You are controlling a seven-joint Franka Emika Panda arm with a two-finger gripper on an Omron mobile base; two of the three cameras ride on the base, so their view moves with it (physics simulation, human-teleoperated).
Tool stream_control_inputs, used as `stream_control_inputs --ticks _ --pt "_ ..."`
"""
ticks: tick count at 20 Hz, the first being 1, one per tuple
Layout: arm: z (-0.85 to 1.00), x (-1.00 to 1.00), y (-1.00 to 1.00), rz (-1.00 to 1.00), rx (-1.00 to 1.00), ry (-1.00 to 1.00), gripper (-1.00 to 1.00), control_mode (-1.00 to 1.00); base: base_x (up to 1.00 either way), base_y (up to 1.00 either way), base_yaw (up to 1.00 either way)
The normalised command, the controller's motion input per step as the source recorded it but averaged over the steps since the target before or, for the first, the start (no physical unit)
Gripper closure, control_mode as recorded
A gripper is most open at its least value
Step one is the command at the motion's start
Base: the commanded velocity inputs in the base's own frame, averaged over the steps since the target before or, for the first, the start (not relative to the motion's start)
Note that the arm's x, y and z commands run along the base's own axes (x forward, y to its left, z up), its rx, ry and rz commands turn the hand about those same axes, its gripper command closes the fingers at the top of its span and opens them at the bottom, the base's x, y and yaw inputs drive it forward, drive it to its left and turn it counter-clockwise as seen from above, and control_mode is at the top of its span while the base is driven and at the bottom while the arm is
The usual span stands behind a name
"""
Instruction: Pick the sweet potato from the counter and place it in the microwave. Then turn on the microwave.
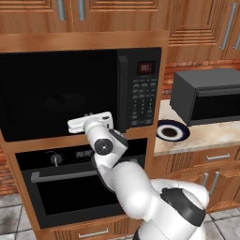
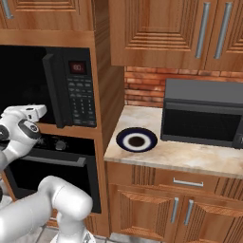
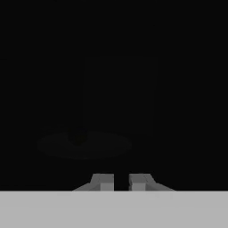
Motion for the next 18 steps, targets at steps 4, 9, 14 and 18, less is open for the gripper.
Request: stream_control_inputs --ticks 4,9,14,18 --pt "0.13 -0.22 -0.06 0.01 0.00 0.00 1.00 -1.00 0.00 0.00 0.00" --pt "0.05 -0.40 -0.07 0.00 0.00 0.00 1.00 -1.00 0.00 0.00 0.00" --pt "0.05 -0.50 -0.03 0.00 0.00 0.00 1.00 -1.00 0.00 0.00 0.00" --pt "0.11 -0.51 -0.05 0.00 0.00 0.00 1.00 -1.00 0.00 0.00 0.00"
